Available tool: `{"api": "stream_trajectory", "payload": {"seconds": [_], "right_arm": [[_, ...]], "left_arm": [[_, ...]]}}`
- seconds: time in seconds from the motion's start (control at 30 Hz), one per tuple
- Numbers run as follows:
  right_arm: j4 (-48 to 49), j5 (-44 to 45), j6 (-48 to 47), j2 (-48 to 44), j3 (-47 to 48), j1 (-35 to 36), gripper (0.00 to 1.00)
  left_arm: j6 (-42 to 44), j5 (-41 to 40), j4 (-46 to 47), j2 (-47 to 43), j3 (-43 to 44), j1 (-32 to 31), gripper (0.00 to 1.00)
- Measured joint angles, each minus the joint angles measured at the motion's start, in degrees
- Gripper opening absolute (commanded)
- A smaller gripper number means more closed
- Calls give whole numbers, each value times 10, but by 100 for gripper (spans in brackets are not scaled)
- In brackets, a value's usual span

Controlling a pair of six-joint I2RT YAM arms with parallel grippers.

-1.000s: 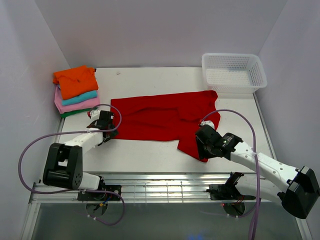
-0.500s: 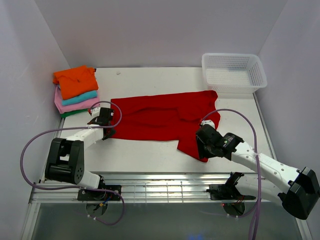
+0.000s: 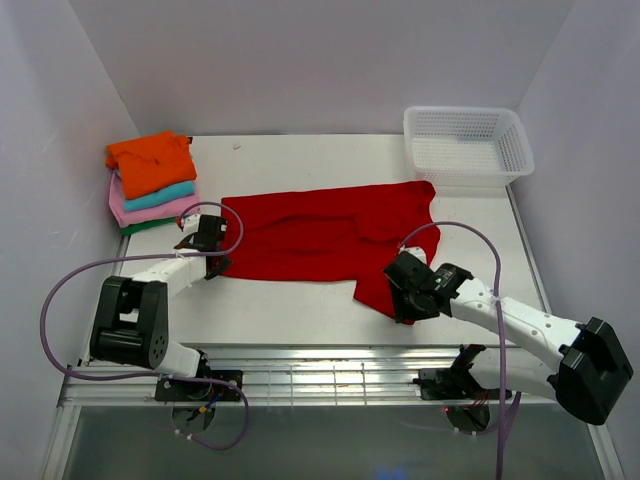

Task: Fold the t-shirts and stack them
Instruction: Fold the tshirt

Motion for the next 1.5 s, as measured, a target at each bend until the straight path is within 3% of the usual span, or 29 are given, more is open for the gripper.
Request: {"api": "stream_trajectory", "payload": {"seconds": [0.27,0.87,0.97,1.03,1.07,1.17,1.5], "right_arm": [[-1,3,50,5,-52,14,56],[68,37,65,61,-56,14,53],[83,36,65,71,-61,14,47],[91,35,64,69,-64,14,33],[97,35,65,68,-67,15,21],[109,35,67,63,-73,16,9],[32,54,90,41,-55,55,8]], "left_arm": [[-3,8,-9,-10,-5,-2,0],[-5,8,-19,-19,-9,-15,0],[-7,8,-23,-22,-10,-15,0],[-8,8,-26,-24,-12,-16,0],[-9,8,-27,-24,-12,-16,0],[-9,8,-28,-24,-12,-17,0],[-25,-4,-64,-72,-17,-46,0]]}}
